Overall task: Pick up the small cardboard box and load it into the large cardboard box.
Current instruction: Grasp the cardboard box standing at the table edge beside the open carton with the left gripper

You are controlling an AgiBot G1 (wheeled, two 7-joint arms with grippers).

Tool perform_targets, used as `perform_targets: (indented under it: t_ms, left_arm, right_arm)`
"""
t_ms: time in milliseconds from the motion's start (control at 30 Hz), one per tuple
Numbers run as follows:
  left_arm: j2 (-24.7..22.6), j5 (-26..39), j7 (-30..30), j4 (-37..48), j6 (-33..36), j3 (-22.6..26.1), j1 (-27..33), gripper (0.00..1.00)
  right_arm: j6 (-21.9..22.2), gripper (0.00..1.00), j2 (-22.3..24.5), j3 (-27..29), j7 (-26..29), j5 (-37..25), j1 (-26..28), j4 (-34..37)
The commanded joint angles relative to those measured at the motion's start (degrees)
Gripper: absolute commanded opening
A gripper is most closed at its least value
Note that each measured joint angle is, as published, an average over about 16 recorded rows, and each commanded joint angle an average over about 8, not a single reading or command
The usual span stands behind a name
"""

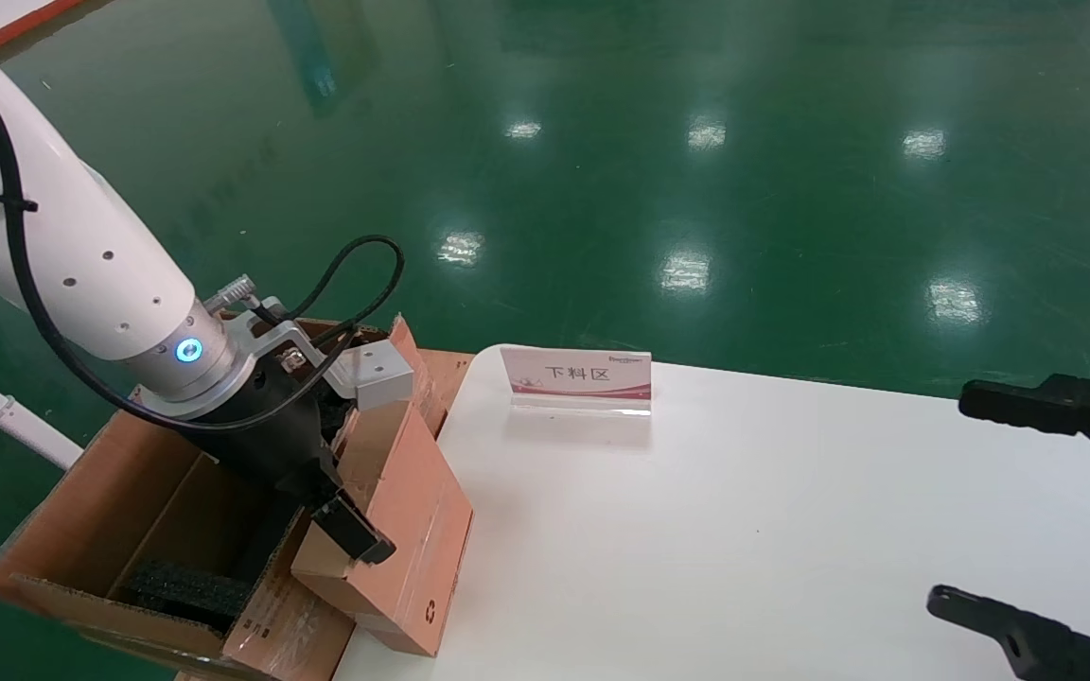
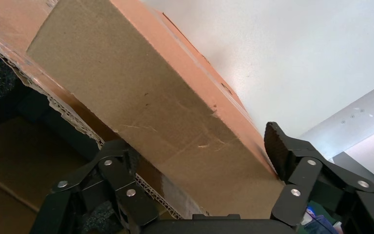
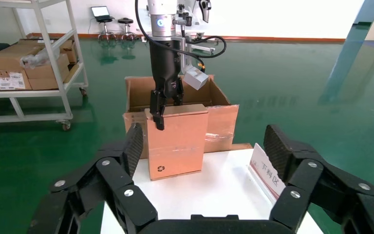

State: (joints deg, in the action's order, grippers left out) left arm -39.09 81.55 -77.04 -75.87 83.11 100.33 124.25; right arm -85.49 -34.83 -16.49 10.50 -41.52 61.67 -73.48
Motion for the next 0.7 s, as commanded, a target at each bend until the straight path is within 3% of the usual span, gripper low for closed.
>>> perform_targets:
  t_ms: [33,700]
  left_arm:
    - [-0.01,0.02,-0.01,0.00,0.03,0.00,0.01,0.00]
    - [-0.05,0.04,0.02,0.09,0.02,-0.04,0.18,0.00]
  right_arm:
    - [0.00,0.00,0.00,0.00,0.00,0.00,0.00,0.00]
    - [0.00,0.00,0.00,0.00,0.00,0.00,0.00,0.00]
